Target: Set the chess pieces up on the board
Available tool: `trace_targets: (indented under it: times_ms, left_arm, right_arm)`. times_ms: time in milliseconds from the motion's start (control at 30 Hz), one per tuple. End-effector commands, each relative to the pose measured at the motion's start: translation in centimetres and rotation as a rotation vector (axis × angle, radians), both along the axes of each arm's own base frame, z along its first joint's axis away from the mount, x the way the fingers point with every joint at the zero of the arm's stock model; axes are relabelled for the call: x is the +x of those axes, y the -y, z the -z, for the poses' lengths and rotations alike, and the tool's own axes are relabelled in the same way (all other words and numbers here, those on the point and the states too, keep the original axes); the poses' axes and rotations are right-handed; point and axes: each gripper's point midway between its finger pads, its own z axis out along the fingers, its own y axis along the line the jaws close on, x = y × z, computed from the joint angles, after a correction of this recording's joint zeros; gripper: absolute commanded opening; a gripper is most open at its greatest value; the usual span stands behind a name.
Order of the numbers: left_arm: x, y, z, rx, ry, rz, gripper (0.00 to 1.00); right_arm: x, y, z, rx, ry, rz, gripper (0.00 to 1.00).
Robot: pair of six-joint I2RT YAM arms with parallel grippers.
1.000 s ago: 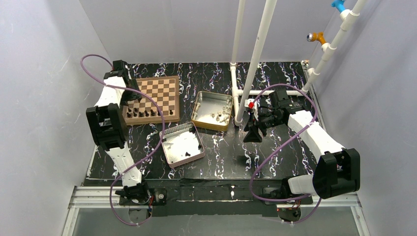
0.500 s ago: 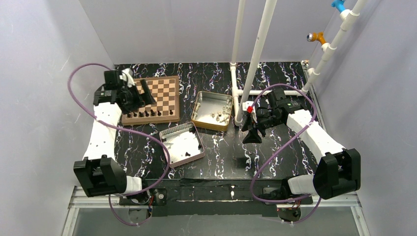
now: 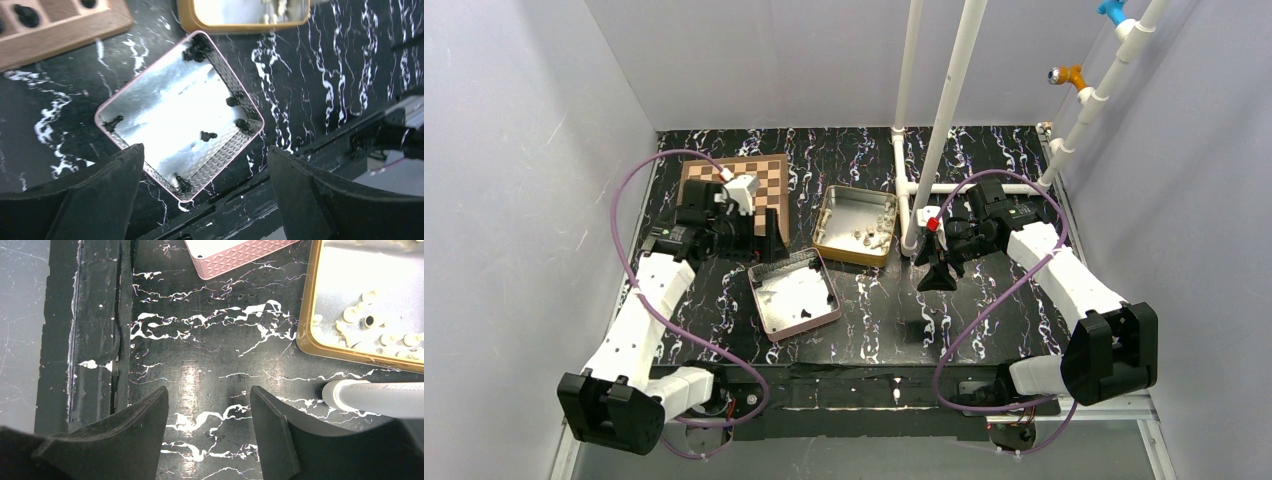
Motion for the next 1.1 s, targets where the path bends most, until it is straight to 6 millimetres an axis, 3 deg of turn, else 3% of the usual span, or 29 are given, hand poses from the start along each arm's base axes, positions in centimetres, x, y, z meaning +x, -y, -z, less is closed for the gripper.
trace_targets:
  times_ms: [0,333,500,767,1067]
  left_arm:
    - [-1.0,2.3,1.5,0.009,0.049,0.125,0.89]
    - [-1.0,6.3,5.1,-0.011,0.253,0.398,0.87]
    - [-1.5,7.8,7.8,0.004,0.218,0.496,0.68]
    - [-2.7,9.4,10.9,0.081,0.179,0.613,0.52]
    - [-1.9,10.2,13.4,0.157,0.185,0.610,0.39]
  right_arm:
    - [-0.2,-0.3,-1.2,0.027,0.041,-0.022,0.69]
    - [-0.5,-0.2,-1.0,0.026,0.040,-0.022,0.69]
    - [-0.5,0.0,-0.8,0.021,0.040,-0.019,0.69]
    - [-0.6,0.1,-0.4,0.014,0.034,-0.014,0.69]
    - [-0.5,0.1,-0.4,0.012,0.035,-0.011,0.69]
